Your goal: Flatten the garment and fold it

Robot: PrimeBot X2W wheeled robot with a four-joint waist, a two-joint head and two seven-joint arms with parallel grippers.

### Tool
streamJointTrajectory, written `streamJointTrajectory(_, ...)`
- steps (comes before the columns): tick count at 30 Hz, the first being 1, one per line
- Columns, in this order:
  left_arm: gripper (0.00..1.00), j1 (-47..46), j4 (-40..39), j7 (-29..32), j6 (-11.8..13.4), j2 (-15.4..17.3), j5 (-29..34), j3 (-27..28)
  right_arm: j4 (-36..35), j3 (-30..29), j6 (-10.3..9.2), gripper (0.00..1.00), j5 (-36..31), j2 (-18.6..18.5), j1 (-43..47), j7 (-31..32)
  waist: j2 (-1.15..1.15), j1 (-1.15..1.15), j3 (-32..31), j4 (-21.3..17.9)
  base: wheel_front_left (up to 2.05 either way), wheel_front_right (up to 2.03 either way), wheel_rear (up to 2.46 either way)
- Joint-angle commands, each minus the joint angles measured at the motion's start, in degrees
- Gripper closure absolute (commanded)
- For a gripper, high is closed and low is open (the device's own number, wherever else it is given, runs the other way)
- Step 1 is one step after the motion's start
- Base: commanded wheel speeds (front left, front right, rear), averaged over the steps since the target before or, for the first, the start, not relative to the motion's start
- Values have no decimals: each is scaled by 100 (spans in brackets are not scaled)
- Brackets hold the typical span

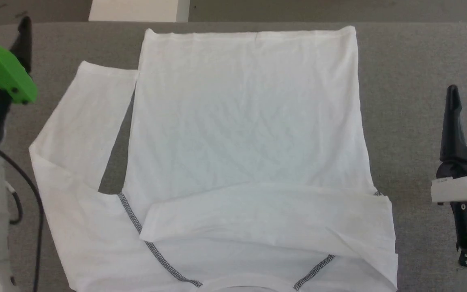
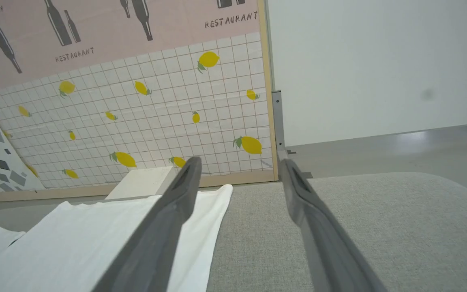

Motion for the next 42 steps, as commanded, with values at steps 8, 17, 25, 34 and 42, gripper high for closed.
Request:
streamJointTrajectory(8, 0, -1089, 289, 2101, -23, 465, -609, -322, -290, -65, -9, 0, 148, 6, -204, -28, 0, 0, 1592, -433, 0, 0, 0)
streamJointTrajectory(17, 0, -916, 219, 3430, 464, 565, -799, -308, -289, -89, -9, 0, 261, 7, -188, -192, 0, 0, 2013, -588, 0, 0, 0)
streamJointTrajectory(25, 100, -629, 235, 4038, 756, 520, -1038, -213, -280, -175, -9, 0, 257, 7, -244, -276, 0, 0, 2062, -561, 0, 0, 0)
streamJointTrajectory(34, 100, -390, 249, 2408, 769, 502, -1179, 521, -76, -201, -9, 0, 265, 7, -215, -374, 0, 0, 1529, -399, 0, 0, 0)
streamJointTrajectory(42, 100, 179, 802, 260, 849, 544, -1215, 1541, 264, -308, -9, 0, 293, 7, 67, -446, 0, 0, 468, -99, 0, 0, 0)
